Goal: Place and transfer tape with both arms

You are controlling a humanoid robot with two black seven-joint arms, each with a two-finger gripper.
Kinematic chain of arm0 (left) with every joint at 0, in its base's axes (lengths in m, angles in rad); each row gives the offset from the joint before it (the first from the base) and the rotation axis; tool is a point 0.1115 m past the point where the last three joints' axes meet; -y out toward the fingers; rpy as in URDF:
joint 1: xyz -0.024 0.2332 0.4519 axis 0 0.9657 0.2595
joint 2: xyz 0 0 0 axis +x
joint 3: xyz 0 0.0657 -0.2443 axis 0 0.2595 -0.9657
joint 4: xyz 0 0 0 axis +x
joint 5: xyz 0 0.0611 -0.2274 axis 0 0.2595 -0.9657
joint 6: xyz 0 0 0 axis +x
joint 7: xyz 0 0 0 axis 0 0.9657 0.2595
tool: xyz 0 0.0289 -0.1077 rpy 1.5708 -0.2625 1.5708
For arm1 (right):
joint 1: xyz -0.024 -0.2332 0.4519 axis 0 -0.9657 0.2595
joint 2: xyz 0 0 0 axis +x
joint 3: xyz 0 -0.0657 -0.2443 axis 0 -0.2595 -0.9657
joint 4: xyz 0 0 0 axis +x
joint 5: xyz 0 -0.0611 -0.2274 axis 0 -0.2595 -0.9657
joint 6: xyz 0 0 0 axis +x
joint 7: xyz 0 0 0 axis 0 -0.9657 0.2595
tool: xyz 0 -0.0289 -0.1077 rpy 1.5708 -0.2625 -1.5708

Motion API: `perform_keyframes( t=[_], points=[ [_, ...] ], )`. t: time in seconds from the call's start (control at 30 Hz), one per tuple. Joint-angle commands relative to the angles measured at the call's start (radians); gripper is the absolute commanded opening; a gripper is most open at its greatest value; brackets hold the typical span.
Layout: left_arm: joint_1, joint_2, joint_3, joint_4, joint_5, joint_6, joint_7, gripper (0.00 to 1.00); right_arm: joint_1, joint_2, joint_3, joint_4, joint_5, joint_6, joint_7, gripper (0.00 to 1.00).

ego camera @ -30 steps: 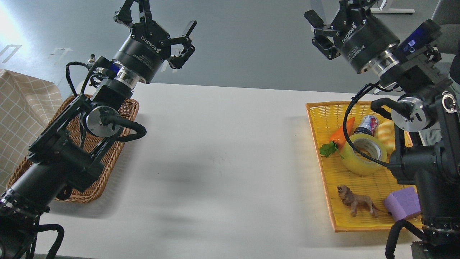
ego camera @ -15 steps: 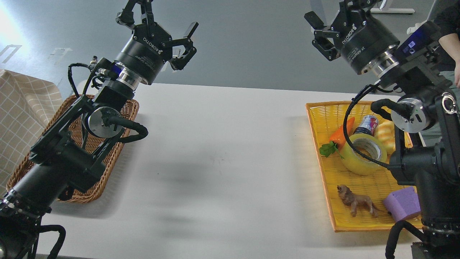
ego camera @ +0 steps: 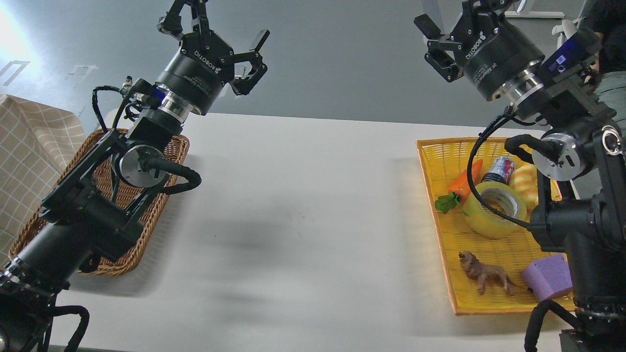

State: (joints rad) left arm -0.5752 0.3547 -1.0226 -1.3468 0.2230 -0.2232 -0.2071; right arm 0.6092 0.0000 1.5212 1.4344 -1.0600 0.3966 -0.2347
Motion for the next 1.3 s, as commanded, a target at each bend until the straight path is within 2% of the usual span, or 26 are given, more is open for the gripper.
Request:
perform_keyframes(
  t=[0.0, 0.3, 0.37, 0.43, 0.5, 0.7, 0.83, 0.97, 1.27],
  points=[
    [0.000, 0.006, 0.001, 0.000, -0.001, -0.004, 0.000, 1.00, -0.002, 0.000, -0.001, 0.001, 0.000, 0.005, 0.000, 1.00],
    [0.000, 0.010, 0.004, 0.000, 0.001, -0.005, 0.000, 1.00, -0.023, -0.021, -0.048, 0.041, -0.011, 0.008, -0.011, 1.00],
    [0.000, 0.012, 0.004, 0.000, 0.001, -0.005, 0.000, 1.00, -0.026, -0.087, -0.090, 0.041, -0.011, 0.008, -0.011, 1.00],
    [0.002, 0.012, 0.003, 0.000, 0.001, -0.004, 0.000, 1.00, -0.028, -0.222, -0.137, 0.049, -0.012, 0.007, -0.011, 1.00],
    [0.003, 0.012, 0.003, 0.000, 0.001, -0.004, 0.000, 1.00, -0.037, -0.302, -0.153, 0.060, -0.012, 0.007, -0.011, 1.00],
    [0.012, 0.010, 0.003, 0.000, 0.003, -0.001, 0.000, 1.00, -0.055, -0.474, -0.245, 0.064, -0.119, 0.008, -0.008, 1.00],
    [0.014, 0.012, 0.004, 0.000, 0.003, 0.001, 0.002, 1.00, -0.057, -0.534, -0.295, 0.064, -0.221, 0.008, 0.000, 1.00],
    [0.021, 0.018, 0.009, 0.000, 0.004, -0.001, 0.002, 1.00, -0.048, -0.668, -0.400, 0.064, -0.340, 0.027, 0.009, 1.00],
    [0.054, 0.024, 0.007, 0.000, 0.004, -0.007, 0.002, 1.00, -0.057, -0.673, -0.352, 0.121, -0.322, 0.059, 0.025, 1.00]
  ],
)
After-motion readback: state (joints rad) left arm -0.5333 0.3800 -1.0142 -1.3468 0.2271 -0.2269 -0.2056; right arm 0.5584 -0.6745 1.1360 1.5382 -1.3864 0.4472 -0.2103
